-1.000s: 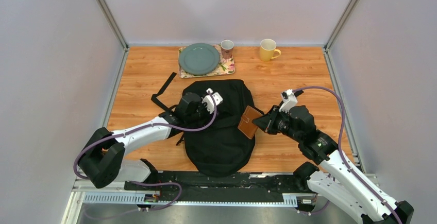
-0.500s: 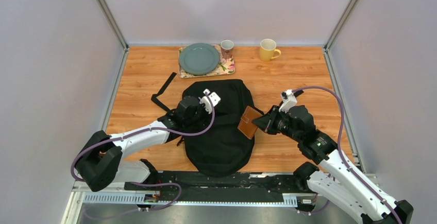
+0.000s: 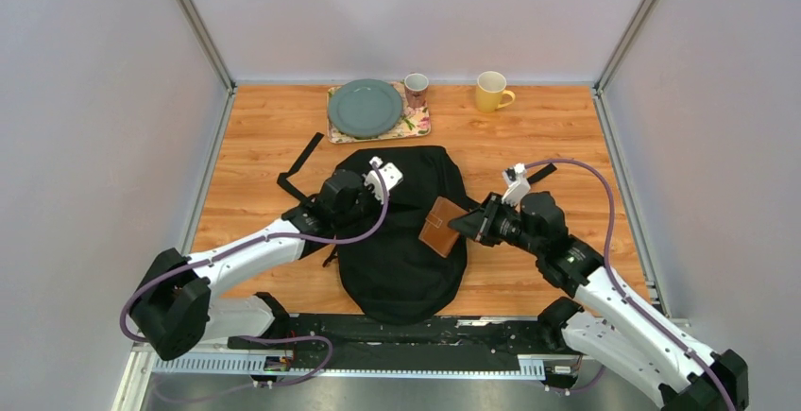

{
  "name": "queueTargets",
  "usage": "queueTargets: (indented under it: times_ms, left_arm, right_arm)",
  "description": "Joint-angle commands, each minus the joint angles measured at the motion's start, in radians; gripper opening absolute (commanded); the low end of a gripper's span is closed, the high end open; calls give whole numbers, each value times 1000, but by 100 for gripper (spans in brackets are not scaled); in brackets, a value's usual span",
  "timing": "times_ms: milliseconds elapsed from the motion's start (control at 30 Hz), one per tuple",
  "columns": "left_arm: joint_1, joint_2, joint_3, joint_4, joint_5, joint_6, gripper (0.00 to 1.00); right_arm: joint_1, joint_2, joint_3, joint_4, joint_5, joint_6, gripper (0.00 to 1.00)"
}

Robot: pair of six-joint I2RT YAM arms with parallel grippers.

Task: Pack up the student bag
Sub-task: Place the personal item in the student bag.

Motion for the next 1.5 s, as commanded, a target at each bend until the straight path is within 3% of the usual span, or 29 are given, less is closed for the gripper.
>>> queueTargets:
  times_ms: [0, 200, 467, 867, 1067, 1467]
  left_arm:
    - [-5, -43, 101, -83, 40, -62, 0]
    - [-4, -22, 172, -158, 27, -99, 0]
    - [-5, -25, 174, -177, 15, -192, 0]
    - [-4, -74, 146, -195, 10, -253, 0]
    - [-4, -149, 63, -177, 0, -298, 0]
    - [-7, -129, 92, -192, 73, -323, 0]
  right_arm:
    - [5, 87, -25, 245, -135, 149, 0]
    - [18, 241, -81, 593, -235, 377, 0]
    - [87, 468, -64, 761, -251, 521, 0]
    - [92, 824, -29, 1008, -278, 558, 0]
    - [42, 906, -68, 1262, -266, 646, 0]
    - [-37, 710, -90, 1031, -157, 560, 0]
